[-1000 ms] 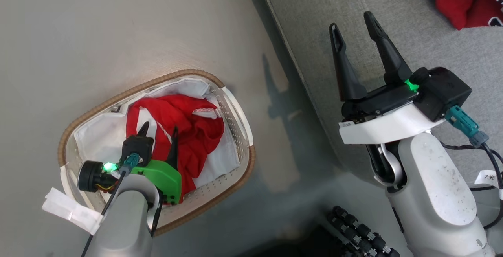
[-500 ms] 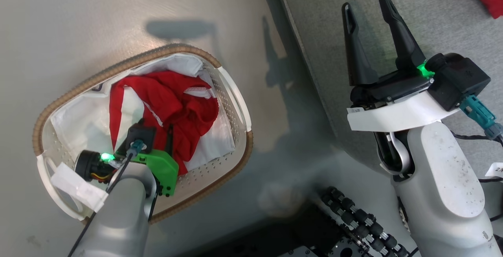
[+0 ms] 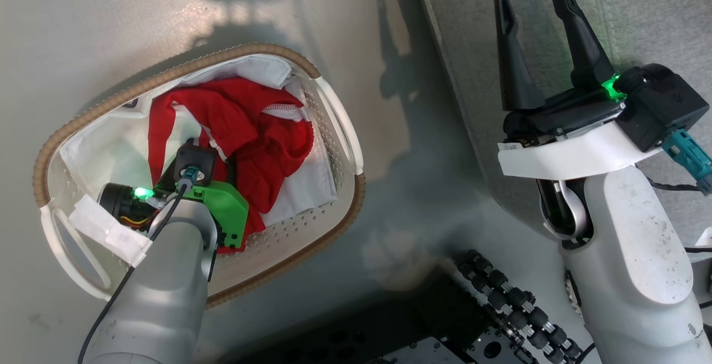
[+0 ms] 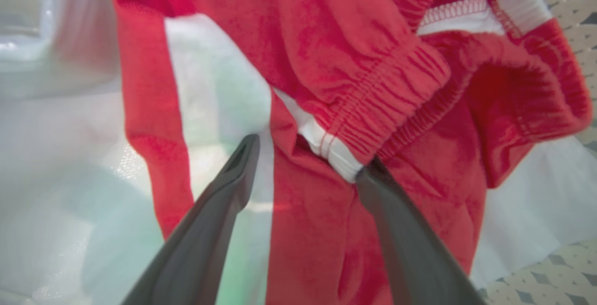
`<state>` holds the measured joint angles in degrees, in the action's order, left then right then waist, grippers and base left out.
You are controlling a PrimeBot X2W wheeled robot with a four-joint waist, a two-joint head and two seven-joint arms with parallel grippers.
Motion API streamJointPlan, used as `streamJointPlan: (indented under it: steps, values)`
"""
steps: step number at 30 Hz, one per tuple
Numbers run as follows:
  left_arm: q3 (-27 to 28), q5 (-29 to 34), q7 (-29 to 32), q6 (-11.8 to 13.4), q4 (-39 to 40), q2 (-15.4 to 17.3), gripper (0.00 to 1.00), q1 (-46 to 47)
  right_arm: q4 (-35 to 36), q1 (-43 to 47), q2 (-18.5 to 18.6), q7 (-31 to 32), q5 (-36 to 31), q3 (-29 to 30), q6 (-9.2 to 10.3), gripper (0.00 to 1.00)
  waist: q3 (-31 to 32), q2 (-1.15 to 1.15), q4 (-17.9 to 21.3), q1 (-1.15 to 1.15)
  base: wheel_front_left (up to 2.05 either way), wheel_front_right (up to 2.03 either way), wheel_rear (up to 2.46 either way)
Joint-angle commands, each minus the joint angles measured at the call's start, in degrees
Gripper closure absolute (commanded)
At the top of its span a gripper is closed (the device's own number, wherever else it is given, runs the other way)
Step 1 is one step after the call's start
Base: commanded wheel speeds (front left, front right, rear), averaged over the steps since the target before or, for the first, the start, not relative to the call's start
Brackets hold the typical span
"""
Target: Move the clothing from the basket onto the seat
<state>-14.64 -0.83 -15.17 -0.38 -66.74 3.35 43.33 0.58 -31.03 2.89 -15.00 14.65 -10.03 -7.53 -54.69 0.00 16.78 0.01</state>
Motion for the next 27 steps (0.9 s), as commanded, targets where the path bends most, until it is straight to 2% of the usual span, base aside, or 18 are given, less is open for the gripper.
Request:
streamJointPlan:
  steps: [1,8,9,10,11,18,27]
  values:
    - [-0.11,-0.58,0.04,0.33,-0.02,0.25,0.0,1.37,0.29,-0.44,0.1,-0.27,-0.38,0.24,0.08,0.0,-0.45,0.0,-0.51,-0.01,0.03,0.03,0.03]
    - [-0.71,-1.62,0.04,-0.76,-0.73,-0.09,0.0,2.21,0.1,0.09,0.07,-0.19,-1.23,0.68,0.07,0.0,-0.94,0.0,-1.72,-0.01,0.03,0.03,0.03]
    - [-0.93,-1.76,0.04,-1.05,-1.0,-0.13,0.52,2.32,-0.01,0.2,0.06,-0.19,-1.45,0.67,0.06,0.0,-0.84,0.0,-1.87,-0.01,0.0,0.0,0.0]
    - [-1.12,-1.91,0.04,-1.27,-1.07,-0.17,0.95,2.38,-0.11,0.3,0.06,-0.18,-1.58,0.67,0.05,0.0,-0.74,0.0,-1.96,-0.01,0.0,0.0,0.0]
    - [-1.36,-2.1,0.04,-1.54,-1.08,-0.22,1.0,2.39,-0.24,0.38,0.06,-0.18,-1.61,0.67,0.05,0.0,-0.53,0.0,-2.08,-0.01,0.0,0.0,0.0]
    - [-2.32,-3.63,0.04,-2.69,-0.54,-0.35,1.0,-0.23,-1.19,0.35,0.12,-0.19,-1.61,0.08,0.07,0.0,2.62,0.0,-2.33,-0.01,0.0,0.0,0.0]
    - [-3.55,-4.75,0.04,-3.78,2.9,-0.36,1.0,-5.4,-3.48,1.98,0.11,-0.2,-0.89,-1.29,0.07,0.0,10.18,0.0,-2.82,-0.01,0.0,0.0,0.0]
